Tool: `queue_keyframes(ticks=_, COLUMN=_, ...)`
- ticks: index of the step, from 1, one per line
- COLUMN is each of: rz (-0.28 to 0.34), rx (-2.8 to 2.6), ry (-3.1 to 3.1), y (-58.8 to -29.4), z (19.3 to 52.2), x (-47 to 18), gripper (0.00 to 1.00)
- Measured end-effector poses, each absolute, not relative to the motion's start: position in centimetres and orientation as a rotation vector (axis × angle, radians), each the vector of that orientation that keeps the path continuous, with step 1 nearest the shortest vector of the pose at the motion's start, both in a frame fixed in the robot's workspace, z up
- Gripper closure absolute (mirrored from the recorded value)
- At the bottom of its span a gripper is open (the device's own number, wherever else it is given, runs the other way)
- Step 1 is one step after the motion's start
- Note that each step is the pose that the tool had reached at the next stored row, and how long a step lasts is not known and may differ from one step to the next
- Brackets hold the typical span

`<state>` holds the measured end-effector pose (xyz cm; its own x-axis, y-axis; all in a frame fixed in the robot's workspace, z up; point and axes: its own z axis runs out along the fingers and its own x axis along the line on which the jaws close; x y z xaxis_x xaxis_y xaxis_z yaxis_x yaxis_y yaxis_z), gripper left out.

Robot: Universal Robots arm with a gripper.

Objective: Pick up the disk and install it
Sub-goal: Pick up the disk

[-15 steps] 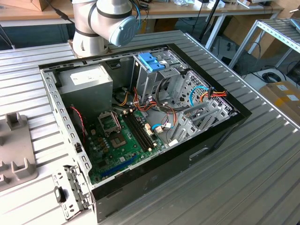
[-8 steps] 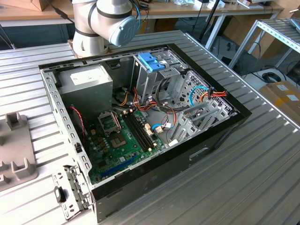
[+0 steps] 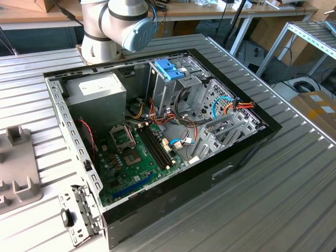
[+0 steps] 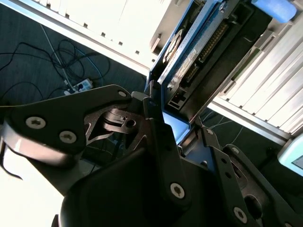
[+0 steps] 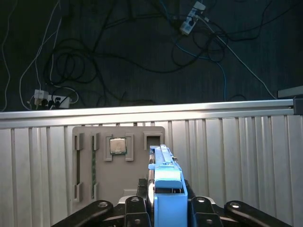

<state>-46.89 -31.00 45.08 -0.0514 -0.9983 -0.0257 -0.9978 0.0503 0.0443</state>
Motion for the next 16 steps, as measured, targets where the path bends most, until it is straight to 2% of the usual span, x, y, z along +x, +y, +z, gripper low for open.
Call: queue_keyframes(ticks=16, rz=-0.080, rx=2.156, ry=-2.269, y=-31.0, z=46.6, x=-46.9, gripper=0.63)
